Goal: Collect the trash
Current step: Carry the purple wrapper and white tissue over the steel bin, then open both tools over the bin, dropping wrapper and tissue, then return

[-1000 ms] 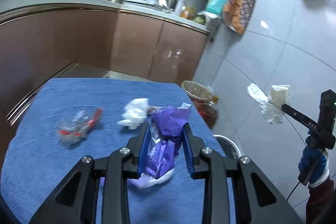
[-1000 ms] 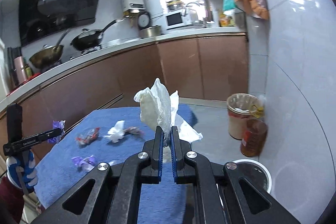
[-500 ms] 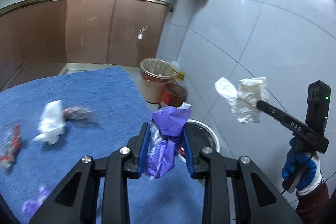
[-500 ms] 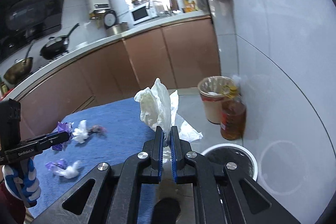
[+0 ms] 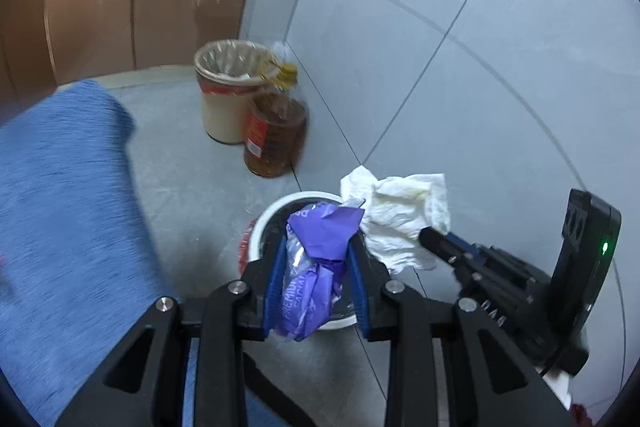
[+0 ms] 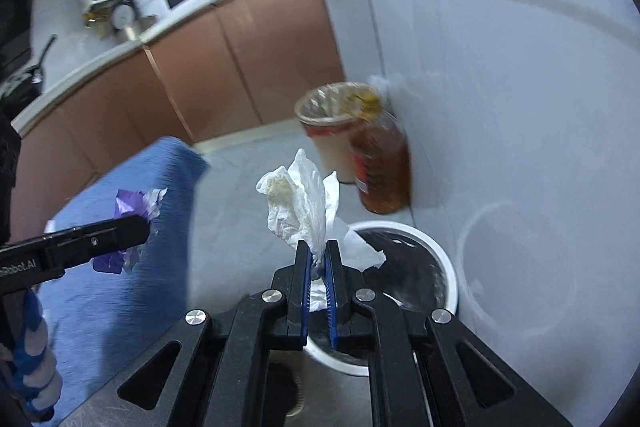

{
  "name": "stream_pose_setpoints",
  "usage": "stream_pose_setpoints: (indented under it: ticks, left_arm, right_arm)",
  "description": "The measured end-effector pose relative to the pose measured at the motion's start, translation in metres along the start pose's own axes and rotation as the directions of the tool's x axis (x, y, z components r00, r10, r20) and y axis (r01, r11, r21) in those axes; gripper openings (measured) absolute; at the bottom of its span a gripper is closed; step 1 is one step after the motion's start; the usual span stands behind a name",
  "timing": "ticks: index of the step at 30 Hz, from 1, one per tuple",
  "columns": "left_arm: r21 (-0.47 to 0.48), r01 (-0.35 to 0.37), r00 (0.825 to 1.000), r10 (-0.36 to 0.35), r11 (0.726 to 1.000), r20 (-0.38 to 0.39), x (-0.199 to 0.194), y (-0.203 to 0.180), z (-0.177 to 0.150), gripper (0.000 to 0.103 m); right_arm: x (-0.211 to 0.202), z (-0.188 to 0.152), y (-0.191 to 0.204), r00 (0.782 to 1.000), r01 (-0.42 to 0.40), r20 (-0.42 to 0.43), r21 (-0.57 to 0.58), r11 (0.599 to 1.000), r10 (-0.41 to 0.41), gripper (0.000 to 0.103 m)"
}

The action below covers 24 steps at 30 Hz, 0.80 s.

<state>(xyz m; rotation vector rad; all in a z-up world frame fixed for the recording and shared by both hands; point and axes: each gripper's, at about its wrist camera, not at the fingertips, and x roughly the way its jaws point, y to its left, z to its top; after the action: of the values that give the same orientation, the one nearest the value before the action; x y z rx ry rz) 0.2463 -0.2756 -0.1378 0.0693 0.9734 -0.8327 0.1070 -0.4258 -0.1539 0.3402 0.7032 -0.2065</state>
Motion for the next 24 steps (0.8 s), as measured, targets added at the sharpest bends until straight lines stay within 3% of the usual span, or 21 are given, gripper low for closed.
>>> stream_pose_setpoints:
  ticks: [5, 6, 8, 12, 16, 19, 24]
  left_arm:
    - [-0.028, 0.018, 0.999, -0.019, 0.999, -0.045, 0.049, -0.014, 0.014, 0.031]
    - [-0.036, 0.023, 0.998, -0.025, 0.999, -0.054, 0.057, -0.013, 0.015, 0.033]
    - [-0.058, 0.034, 0.997, -0.039, 0.998, -0.073, 0.071, -0.013, 0.015, 0.048]
    - [-0.071, 0.041, 0.996, -0.047, 0.997, -0.079, 0.080, -0.013, 0.013, 0.051]
    - [-0.068, 0.020, 0.998, -0.024, 0.997, -0.057, 0.066, -0.010, 0.010, 0.051]
    - [-0.044, -0.033, 0.999, 0.033, 0.998, -0.006, 0.039, -0.012, 0.006, 0.051]
    - [-0.025, -0.166, 0.979, 0.168, 0.986, 0.115, -0.025, -0.006, -0.002, 0.051]
  right_arm:
    - [0.034, -0.008, -0.026, 0.999, 0.025, -0.046, 0.064, 0.998, -0.023, 0.010]
    - [0.040, -0.010, -0.030, 0.998, 0.033, -0.056, 0.070, 0.997, -0.029, 0.010]
    - [0.049, -0.013, -0.036, 0.996, 0.054, -0.075, 0.076, 0.996, -0.048, 0.011]
    - [0.060, -0.019, -0.046, 0.992, 0.085, -0.098, 0.095, 0.992, -0.076, 0.023]
    - [0.055, -0.020, -0.045, 0.992, 0.086, -0.097, 0.096, 0.992, -0.077, 0.023]
    - [0.047, -0.014, -0.035, 0.995, 0.069, -0.078, 0.090, 0.994, -0.062, 0.023]
    - [0.015, 0.003, -0.005, 1.000, 0.011, -0.007, 0.030, 0.999, -0.011, 0.028]
